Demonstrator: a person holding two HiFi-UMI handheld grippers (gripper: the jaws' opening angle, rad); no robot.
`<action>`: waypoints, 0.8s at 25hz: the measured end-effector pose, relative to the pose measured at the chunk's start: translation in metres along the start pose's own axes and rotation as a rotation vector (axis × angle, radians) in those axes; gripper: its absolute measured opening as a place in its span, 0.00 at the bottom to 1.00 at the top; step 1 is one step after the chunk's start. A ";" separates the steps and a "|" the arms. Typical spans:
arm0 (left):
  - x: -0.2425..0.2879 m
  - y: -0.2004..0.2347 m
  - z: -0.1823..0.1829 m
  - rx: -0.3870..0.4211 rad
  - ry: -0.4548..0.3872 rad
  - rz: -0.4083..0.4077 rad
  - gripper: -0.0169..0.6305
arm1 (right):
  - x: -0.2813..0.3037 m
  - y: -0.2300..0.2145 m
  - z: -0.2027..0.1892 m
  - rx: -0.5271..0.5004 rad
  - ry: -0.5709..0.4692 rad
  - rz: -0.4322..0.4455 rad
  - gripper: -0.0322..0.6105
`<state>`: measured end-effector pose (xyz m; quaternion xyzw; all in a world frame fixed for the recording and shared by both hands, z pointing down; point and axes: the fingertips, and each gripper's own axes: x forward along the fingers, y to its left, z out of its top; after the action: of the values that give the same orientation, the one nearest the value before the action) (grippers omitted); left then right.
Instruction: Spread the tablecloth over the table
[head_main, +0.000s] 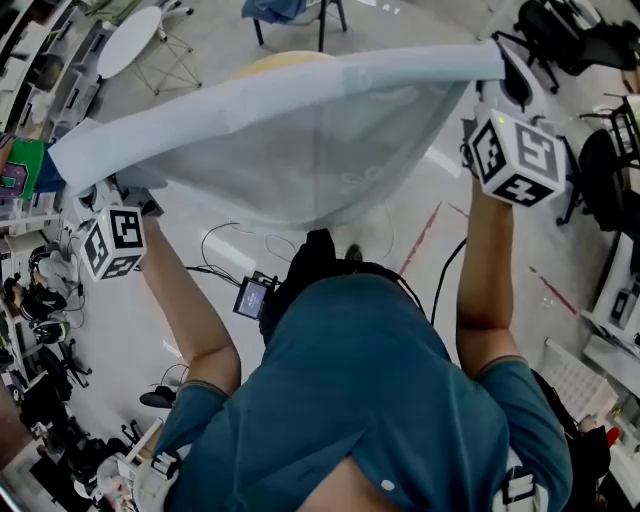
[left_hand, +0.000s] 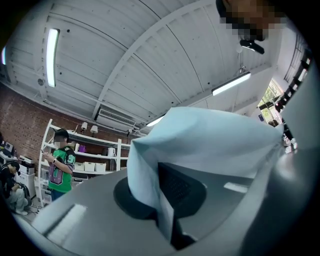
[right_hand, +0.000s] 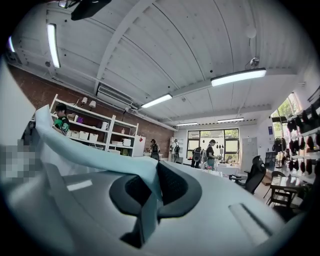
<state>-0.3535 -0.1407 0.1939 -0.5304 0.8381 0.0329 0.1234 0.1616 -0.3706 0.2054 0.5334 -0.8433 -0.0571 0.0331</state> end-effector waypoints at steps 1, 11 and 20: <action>0.010 0.001 -0.006 -0.003 0.005 -0.003 0.03 | 0.010 0.001 -0.002 -0.001 0.008 -0.002 0.07; 0.133 0.011 -0.079 -0.005 0.095 -0.057 0.04 | 0.128 0.017 -0.043 0.006 0.116 -0.027 0.07; 0.225 0.000 -0.164 0.015 0.217 -0.135 0.05 | 0.225 0.016 -0.104 -0.006 0.248 -0.053 0.07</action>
<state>-0.4735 -0.3695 0.2979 -0.5853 0.8090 -0.0395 0.0379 0.0626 -0.5730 0.3097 0.5584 -0.8181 0.0058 0.1371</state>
